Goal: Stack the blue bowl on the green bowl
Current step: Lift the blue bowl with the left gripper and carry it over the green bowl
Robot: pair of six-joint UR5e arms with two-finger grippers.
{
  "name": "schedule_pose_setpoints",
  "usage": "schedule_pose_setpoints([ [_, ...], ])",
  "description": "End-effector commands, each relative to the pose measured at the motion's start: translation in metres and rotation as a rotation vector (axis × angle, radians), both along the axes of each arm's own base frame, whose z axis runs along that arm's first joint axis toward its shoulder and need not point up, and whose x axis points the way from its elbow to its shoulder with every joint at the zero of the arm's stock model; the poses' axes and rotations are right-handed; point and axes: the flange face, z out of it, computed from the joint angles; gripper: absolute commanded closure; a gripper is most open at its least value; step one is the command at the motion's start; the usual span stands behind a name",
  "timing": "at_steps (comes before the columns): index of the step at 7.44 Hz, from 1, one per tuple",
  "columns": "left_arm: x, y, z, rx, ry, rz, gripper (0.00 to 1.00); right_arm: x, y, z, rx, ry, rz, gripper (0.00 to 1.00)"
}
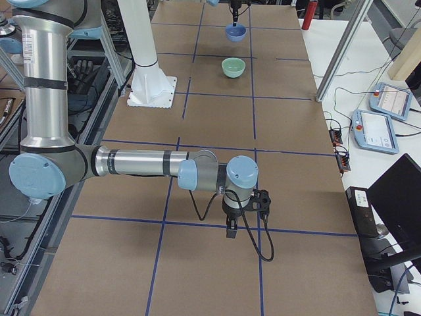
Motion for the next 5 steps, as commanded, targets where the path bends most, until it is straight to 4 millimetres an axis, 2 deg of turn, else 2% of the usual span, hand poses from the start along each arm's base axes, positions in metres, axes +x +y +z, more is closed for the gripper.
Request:
schedule_pose_setpoints([
  [1, 0.003, -0.004, -0.089, -0.058, 0.055, -0.125, 1.0, 0.0, 0.0, 0.0, -0.001, 0.0, 0.0, 0.0],
  [2, 0.031, -0.005, -0.115, -0.095, 0.086, -0.14, 1.0, 0.0, 0.0, 0.0, 0.0, 0.0, -0.001, 0.0],
  [4, 0.107, 0.002, -0.171, -0.165, 0.146, -0.124, 1.0, 0.0, 0.0, 0.0, 0.0, 0.0, -0.001, 0.0],
  [5, 0.15, 0.01, -0.188, -0.203, 0.157, -0.095, 1.0, 0.0, 0.0, 0.0, 0.0, 0.0, -0.001, 0.0],
])
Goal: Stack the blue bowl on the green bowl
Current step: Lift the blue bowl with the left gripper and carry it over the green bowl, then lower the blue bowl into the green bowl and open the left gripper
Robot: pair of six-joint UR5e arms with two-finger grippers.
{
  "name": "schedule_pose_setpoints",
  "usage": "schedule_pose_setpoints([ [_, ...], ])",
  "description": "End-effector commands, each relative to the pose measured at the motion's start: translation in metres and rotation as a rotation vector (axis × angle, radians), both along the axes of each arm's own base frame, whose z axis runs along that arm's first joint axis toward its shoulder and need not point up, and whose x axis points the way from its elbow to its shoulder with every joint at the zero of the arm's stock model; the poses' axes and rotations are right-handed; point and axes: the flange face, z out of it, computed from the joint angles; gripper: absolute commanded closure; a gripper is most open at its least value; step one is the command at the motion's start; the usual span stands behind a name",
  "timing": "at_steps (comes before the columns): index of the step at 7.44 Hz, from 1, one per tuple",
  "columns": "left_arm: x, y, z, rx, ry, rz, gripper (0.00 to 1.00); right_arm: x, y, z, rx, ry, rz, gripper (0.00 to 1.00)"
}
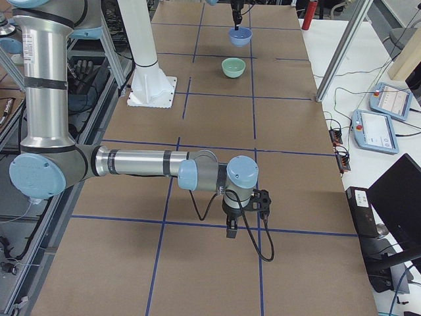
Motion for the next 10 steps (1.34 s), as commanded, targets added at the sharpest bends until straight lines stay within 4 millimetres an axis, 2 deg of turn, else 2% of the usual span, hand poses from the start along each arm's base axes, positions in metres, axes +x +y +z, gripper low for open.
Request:
schedule_pose_setpoints([
  [1, 0.08, 0.006, -0.038, -0.083, 0.03, 0.029, 1.0, 0.0, 0.0, 0.0, -0.001, 0.0, 0.001, 0.0],
  [2, 0.098, 0.006, -0.039, -0.093, 0.019, 0.03, 1.0, 0.001, 0.0, 0.0, 0.0, 0.0, 0.001, 0.0],
  [3, 0.117, 0.008, -0.031, -0.09, -0.011, 0.03, 1.0, 0.0, 0.0, 0.0, 0.0, 0.0, 0.0, 0.0],
  [5, 0.122, 0.007, -0.029, -0.094, -0.014, 0.034, 1.0, 0.0, 0.0, 0.0, 0.0, 0.0, 0.0, 0.0],
  [7, 0.142, 0.009, -0.019, -0.118, -0.032, 0.052, 1.0, 0.0, 0.0, 0.0, -0.001, 0.0, 0.001, 0.0],
  [9, 0.148, 0.012, -0.018, -0.118, -0.035, 0.062, 1.0, 0.0, 0.0, 0.0, 0.0, 0.0, 0.0, 0.0],
  [10, 0.147, 0.01, -0.016, -0.108, -0.047, 0.047, 0.49, 0.0, 0.0, 0.0, 0.0, 0.0, 0.0, 0.0],
])
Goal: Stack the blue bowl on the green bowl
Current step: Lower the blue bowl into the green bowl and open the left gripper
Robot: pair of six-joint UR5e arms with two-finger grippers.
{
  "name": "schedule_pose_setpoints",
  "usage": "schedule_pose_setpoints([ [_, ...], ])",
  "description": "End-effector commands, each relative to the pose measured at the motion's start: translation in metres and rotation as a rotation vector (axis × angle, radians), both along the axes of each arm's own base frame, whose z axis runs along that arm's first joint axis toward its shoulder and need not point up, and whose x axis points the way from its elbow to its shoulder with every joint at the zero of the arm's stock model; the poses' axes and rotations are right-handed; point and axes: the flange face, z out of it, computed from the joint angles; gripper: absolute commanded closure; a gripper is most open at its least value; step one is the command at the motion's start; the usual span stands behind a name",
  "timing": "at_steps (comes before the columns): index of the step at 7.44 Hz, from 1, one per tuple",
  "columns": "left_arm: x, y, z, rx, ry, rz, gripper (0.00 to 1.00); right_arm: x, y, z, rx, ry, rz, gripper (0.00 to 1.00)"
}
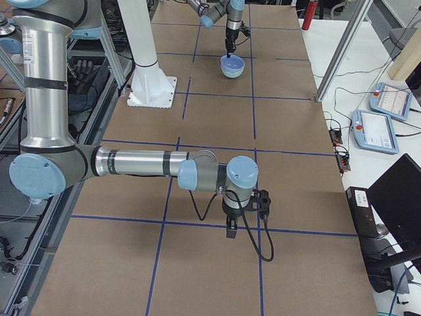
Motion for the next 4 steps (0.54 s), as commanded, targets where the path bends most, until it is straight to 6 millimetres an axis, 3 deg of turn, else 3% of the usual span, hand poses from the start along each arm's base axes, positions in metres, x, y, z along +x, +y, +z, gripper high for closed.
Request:
schedule_pose_setpoints([
  [1, -0.003, -0.005, 0.004, 0.031, -0.037, -0.051, 0.0, 0.001, 0.0, 0.0, 0.0, 0.0, 0.001, 0.0],
  [2, -0.012, -0.006, 0.003, 0.041, -0.032, -0.058, 0.0, 0.0, 0.0, 0.0, 0.0, 0.0, 0.0, 0.0],
  [3, -0.042, -0.019, -0.008, 0.062, -0.012, -0.099, 0.0, 0.0, 0.0, 0.0, -0.001, 0.0, 0.001, 0.0],
  [4, -0.081, -0.028, -0.001, 0.093, -0.004, -0.102, 0.0, 0.001, 0.0, 0.0, 0.0, 0.0, 0.001, 0.0],
])
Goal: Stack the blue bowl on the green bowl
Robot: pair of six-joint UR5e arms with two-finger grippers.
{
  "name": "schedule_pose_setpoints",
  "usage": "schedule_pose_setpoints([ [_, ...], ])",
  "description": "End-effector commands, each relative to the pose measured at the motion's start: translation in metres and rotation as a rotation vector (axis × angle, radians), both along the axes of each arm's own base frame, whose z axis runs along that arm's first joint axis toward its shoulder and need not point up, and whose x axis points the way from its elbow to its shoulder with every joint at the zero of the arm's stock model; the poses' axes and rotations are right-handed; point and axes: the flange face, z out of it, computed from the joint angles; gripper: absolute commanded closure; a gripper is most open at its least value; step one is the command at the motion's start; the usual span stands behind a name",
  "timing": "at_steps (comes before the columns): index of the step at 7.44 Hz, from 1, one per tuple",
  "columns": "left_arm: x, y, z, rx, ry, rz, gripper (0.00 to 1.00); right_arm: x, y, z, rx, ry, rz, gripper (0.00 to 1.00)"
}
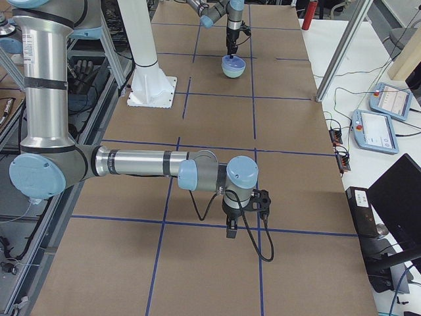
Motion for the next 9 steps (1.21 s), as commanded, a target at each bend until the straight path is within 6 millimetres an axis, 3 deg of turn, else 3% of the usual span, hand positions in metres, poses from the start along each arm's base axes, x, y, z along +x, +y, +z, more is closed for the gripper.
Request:
schedule_pose_setpoints([
  [1, -0.076, -0.004, 0.023, 0.113, 0.009, 0.058, 0.0, 0.0, 0.0, 0.0, -0.001, 0.0, 0.0, 0.0],
  [2, -0.125, -0.005, 0.061, 0.2, -0.037, 0.108, 0.0, 0.0, 0.0, 0.0, -0.001, 0.0, 0.0, 0.0],
  [5, -0.316, 0.007, 0.205, 0.44, -0.169, 0.314, 0.0, 0.0, -0.001, -0.001, 0.001, 0.0, 0.0, 0.0],
  [6, -0.359, 0.01, 0.238, 0.468, -0.195, 0.38, 0.0, 0.0, 0.0, 0.0, 0.0, 0.0, -0.001, 0.0],
  [7, -0.392, 0.022, 0.265, 0.47, -0.205, 0.416, 0.0, 0.0, -0.001, -0.001, 0.001, 0.0, 0.0, 0.0],
  [9, -0.409, 0.061, 0.302, 0.413, -0.143, 0.397, 0.0, 0.0, 0.0, 0.0, 0.0, 0.0, -0.001, 0.0],
])
